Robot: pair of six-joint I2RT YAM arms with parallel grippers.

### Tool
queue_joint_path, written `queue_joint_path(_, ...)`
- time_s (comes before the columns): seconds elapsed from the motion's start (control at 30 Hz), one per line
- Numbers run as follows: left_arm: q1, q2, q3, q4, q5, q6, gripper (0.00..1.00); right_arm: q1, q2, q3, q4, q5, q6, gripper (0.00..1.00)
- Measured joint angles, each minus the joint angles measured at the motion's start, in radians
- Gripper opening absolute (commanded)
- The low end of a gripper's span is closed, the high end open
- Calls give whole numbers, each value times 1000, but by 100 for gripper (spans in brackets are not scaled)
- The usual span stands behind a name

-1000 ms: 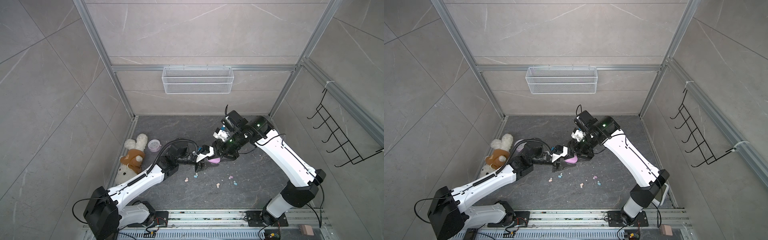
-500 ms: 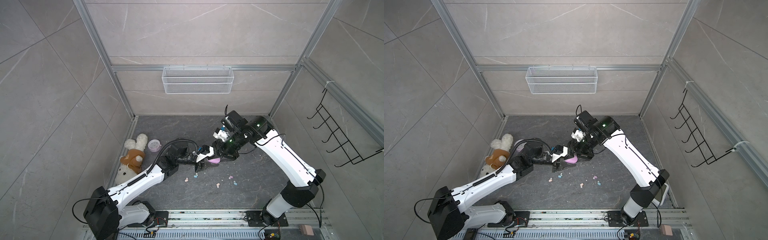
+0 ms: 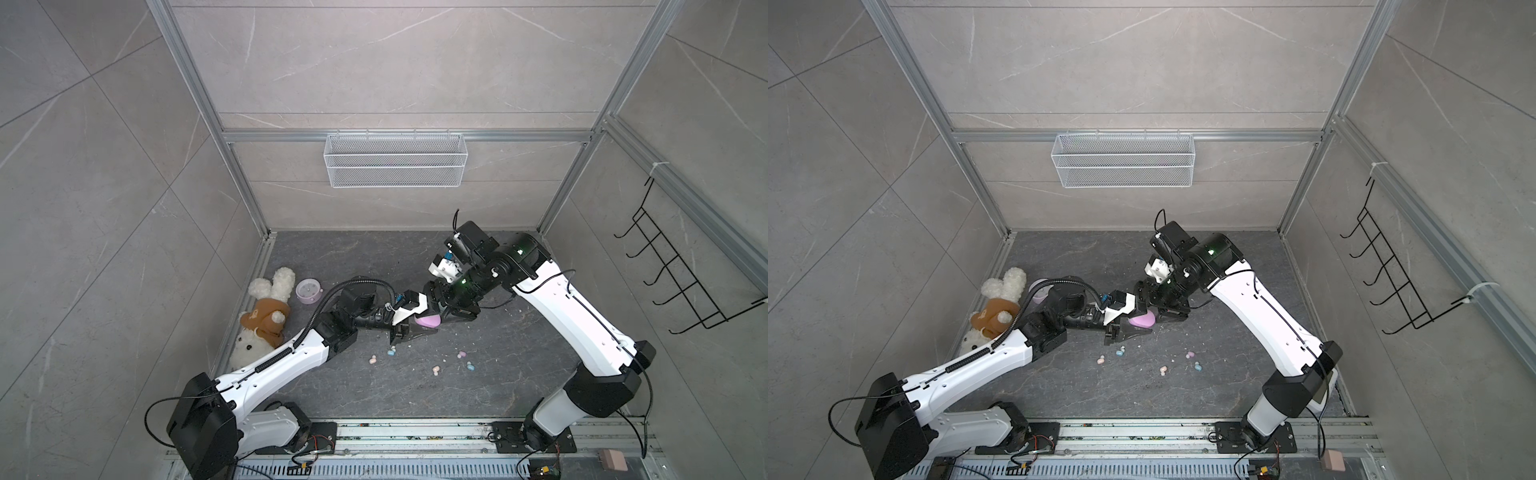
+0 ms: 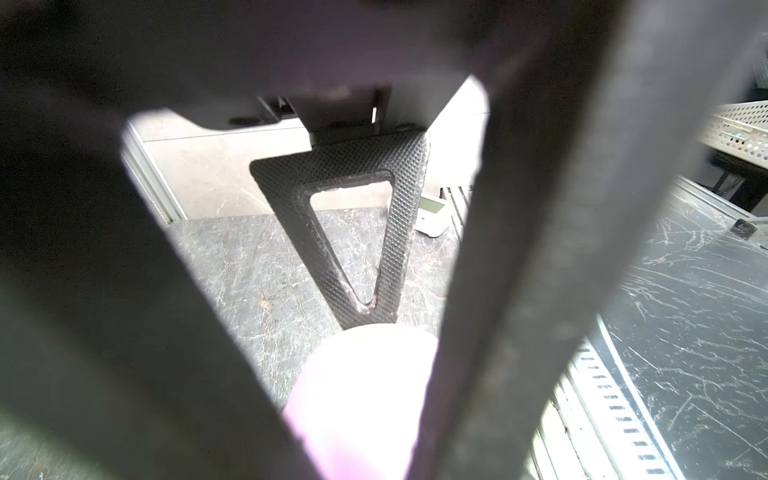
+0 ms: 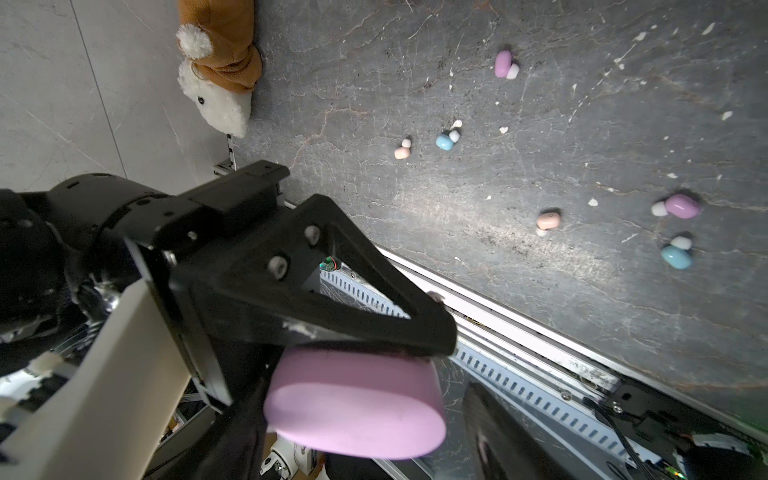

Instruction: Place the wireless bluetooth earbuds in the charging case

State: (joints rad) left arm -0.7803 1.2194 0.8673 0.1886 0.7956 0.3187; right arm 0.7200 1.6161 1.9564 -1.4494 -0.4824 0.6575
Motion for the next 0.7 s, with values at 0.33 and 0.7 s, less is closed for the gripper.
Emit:
queue_joint_path(0.33, -1, -5, -1, 10, -4, -7, 27, -60, -63, -23, 16, 11, 1, 87)
queue_joint_path(0.7, -1, 3, -34, 130, 16, -125, 27, -120, -217, -98, 22, 177, -139, 93)
